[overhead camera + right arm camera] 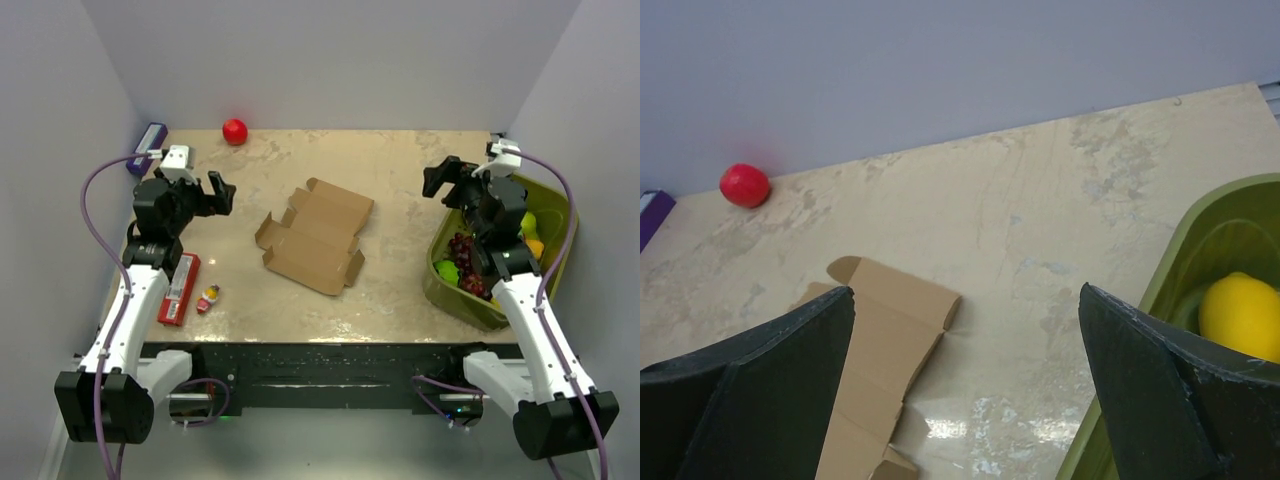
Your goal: Fold the paper box
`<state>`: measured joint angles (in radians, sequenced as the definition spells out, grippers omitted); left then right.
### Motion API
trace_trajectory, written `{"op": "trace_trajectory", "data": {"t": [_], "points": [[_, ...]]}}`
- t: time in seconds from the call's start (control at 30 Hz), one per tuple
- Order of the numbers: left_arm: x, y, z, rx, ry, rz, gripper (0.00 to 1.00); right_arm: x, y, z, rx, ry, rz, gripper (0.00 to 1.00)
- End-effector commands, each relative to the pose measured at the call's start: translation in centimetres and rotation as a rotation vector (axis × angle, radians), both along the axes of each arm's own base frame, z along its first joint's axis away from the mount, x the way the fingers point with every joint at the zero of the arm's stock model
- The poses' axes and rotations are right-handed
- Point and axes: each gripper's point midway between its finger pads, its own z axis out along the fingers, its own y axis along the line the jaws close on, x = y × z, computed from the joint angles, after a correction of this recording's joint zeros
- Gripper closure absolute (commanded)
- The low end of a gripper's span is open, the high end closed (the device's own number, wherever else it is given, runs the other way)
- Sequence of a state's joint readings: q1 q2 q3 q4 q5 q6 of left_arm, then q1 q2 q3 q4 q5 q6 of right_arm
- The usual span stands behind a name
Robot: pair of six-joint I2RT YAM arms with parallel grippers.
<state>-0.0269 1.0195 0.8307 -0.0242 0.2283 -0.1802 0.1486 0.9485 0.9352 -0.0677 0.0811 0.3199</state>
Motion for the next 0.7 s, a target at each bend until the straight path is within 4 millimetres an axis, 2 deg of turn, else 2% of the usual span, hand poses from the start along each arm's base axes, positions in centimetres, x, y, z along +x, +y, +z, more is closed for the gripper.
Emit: {"op": "trace_trajectory", "data": {"t": [0.0, 0.07, 0.1, 0.13, 0.17, 0.2, 0.23, 0.27, 0.33, 0.37, 0.4, 0.43, 0.47, 0.53, 0.57, 0.67], "points": [[0.8, -0.9, 3.1, -0.007, -0.076, -0.05, 0.02, 0.3, 1.8, 0.8, -0.006, 0.041, 0.105, 0.09], [1.4, -1.1, 3.4, -0.011, -0.067, -0.057, 0.03, 0.5, 3.2, 0.2, 0.018, 0.083, 0.169, 0.12], [1.6, -1.5, 4.4, -0.014, -0.061, -0.07, 0.04, 0.4, 3.8, 0.0, 0.023, 0.114, 0.187, 0.12], [1.8, -1.7, 4.7, -0.012, -0.056, -0.072, 0.04, 0.8, 4.5, -1.1, 0.02, 0.157, 0.205, 0.12], [2.1, -2.7, 4.2, -0.003, -0.022, -0.097, 0.04, 0.6, 5.9, -1.7, -0.002, 0.178, 0.212, 0.12], [2.5, -3.0, 5.6, 0.026, -0.049, -0.096, 0.04, 0.3, 7.0, -2.4, -0.023, 0.212, 0.225, 0.12], [2.6, -3.6, 5.7, 0.043, -0.05, -0.108, 0.04, 0.5, 7.9, -3.9, -0.054, 0.252, 0.214, 0.11], [2.7, -4.9, 5.3, 0.057, -0.04, -0.14, 0.04, -0.3, 10.5, -4.7, -0.078, 0.274, 0.261, 0.11], [2.7, -5.6, 4.5, 0.072, -0.034, -0.172, 0.04, -0.7, 12.4, -7.2, -0.082, 0.345, 0.29, 0.1], [2.7, -5.8, 4.4, 0.068, -0.054, -0.182, 0.04, -0.5, 13.2, -9.3, -0.058, 0.41, 0.29, 0.1], [2.5, -5.7, 2.7, 0.072, -0.029, -0.182, 0.04, -0.7, 13.7, -10.5, -0.059, 0.451, 0.297, 0.11], [2.4, -5.7, 2.2, 0.075, -0.017, -0.179, 0.04, -1.2, 14.7, -11.3, -0.071, 0.476, 0.313, 0.11], [2.2, -5.6, 1.7, 0.077, -0.001, -0.179, 0.03, -1.2, 15.4, -13.2, -0.095, 0.528, 0.309, 0.11], [2.0, -5.8, 1.3, 0.078, 0.0, -0.186, 0.03, -2.1, 16.7, -14.8, -0.145, 0.581, 0.312, 0.11], [1.9, -6.0, 1.3, 0.079, -0.002, -0.196, 0.03, -2.2, 17.0, -16.4, -0.17, 0.627, 0.308, 0.11], [1.8, -6.1, 1.3, 0.082, -0.004, -0.208, 0.03, -3.1, 17.0, -18.5, -0.226, 0.709, 0.275, 0.11]]}}
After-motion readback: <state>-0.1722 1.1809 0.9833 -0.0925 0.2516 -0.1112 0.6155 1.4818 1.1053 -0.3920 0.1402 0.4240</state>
